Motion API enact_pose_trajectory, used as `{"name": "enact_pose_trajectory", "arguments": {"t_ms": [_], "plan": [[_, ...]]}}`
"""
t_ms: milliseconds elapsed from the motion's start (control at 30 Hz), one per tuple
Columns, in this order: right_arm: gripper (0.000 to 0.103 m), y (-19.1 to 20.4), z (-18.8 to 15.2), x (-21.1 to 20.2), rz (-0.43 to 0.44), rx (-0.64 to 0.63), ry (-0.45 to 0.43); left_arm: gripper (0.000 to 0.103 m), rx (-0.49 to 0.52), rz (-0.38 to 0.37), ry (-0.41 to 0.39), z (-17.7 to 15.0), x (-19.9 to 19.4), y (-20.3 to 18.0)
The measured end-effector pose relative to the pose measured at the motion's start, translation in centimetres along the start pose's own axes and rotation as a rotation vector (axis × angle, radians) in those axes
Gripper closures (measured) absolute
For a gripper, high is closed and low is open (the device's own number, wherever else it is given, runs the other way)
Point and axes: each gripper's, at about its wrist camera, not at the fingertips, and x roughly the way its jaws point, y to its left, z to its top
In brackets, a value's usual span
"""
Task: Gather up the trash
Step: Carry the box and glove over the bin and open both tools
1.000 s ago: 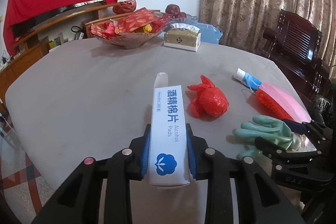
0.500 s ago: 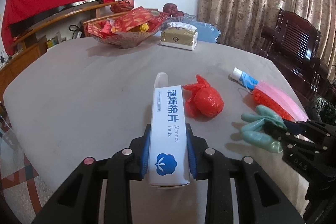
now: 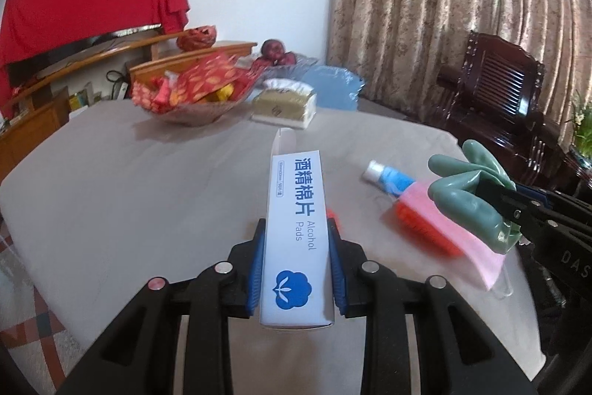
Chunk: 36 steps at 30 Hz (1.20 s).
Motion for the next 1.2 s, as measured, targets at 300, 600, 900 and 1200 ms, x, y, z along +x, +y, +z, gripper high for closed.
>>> {"name": "enact_pose_trajectory", "arguments": {"t_ms": [300, 600, 900, 1200], "plan": [[0.079, -4.2, 0.6, -4.1, -0.103, 0.05, -0.069, 0.073, 0.048, -0.085, -0.044, 1.9, -0.5, -4.9], [0.079, -10.1, -0.6, -8.4, -0.237, 0.119, -0.113, 0.073, 0.121, -0.209, -0.071, 3.2, -0.5, -11.6], [0.079, -15.6, -3.0, -12.6, -0.376, 0.182, -0.127, 0.073, 0.2, -0.324, -0.074, 2.9, -0.5, -18.4], [0.079, -20.9, -6.1, -15.8, -0.512, 0.252, -0.132, 0.073, 0.264, -0.439, -0.067, 2.5, -0.4, -24.8]]}}
